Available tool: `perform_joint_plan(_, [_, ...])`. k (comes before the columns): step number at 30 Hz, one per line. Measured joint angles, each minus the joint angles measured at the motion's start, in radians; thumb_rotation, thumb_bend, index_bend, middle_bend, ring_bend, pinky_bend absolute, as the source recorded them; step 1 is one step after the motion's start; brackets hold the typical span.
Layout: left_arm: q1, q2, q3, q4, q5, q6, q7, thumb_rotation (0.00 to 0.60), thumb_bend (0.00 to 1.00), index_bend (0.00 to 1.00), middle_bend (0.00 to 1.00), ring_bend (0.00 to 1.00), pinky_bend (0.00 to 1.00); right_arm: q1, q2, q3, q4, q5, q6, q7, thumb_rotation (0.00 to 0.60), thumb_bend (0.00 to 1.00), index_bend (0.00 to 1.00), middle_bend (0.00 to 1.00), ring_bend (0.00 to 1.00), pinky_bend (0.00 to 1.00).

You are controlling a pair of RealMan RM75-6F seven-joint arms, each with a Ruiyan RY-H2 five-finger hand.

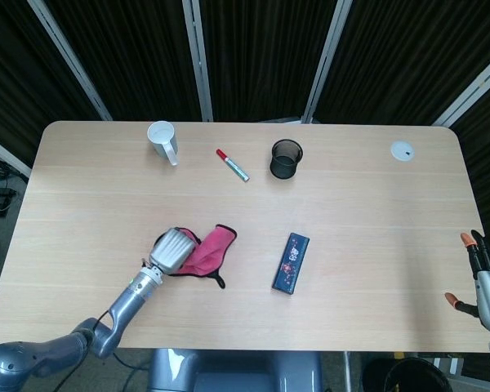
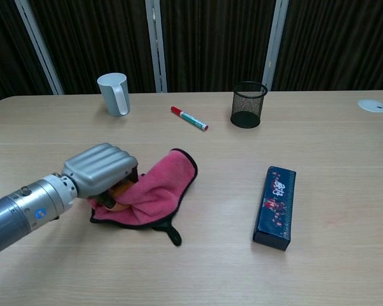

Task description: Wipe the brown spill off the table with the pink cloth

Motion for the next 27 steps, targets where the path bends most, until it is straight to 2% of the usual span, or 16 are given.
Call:
perform_joint_plan(8, [-0.013, -0.066, 0.016, -0.076, 0.031, -0.003, 0.055, 0.6, 0.47, 0.91, 0.71, 0.63, 0.58, -0.005, 0.002, -0.002, 0.005, 0.002, 0.004, 0.003, 0.6, 0.0, 0.03, 0.0, 0.0, 0.0])
perform_joint_plan(15, [-0.028, -0.091, 0.012, -0.06, 0.041, -0.015, 0.081, 0.6, 0.47, 0.91, 0.71, 0.63, 0.58, -0.009, 0.004, -0.003, 0.005, 0.003, 0.007, 0.003, 0.6, 0.0, 0.03, 0.0, 0.0, 0.0])
perform_joint_plan(21, [-0.052, -0.09, -0.029, 0.002, 0.015, -0.051, 0.085, 0.6, 0.47, 0.91, 0.71, 0.63, 0.58, -0.007, 0.002, -0.003, 0.006, 0.005, 0.003, -0.002, 0.6, 0.0, 0.03, 0.0, 0.0, 0.0])
perform_joint_plan(27, [-0.078, -0.049, -0.1, 0.091, -0.038, -0.076, 0.039, 0.6, 0.47, 0.91, 0.71, 0.63, 0.58, -0.001, -0.005, -0.003, 0.01, 0.008, -0.007, -0.017, 0.6, 0.0, 0.03, 0.0, 0.0, 0.0])
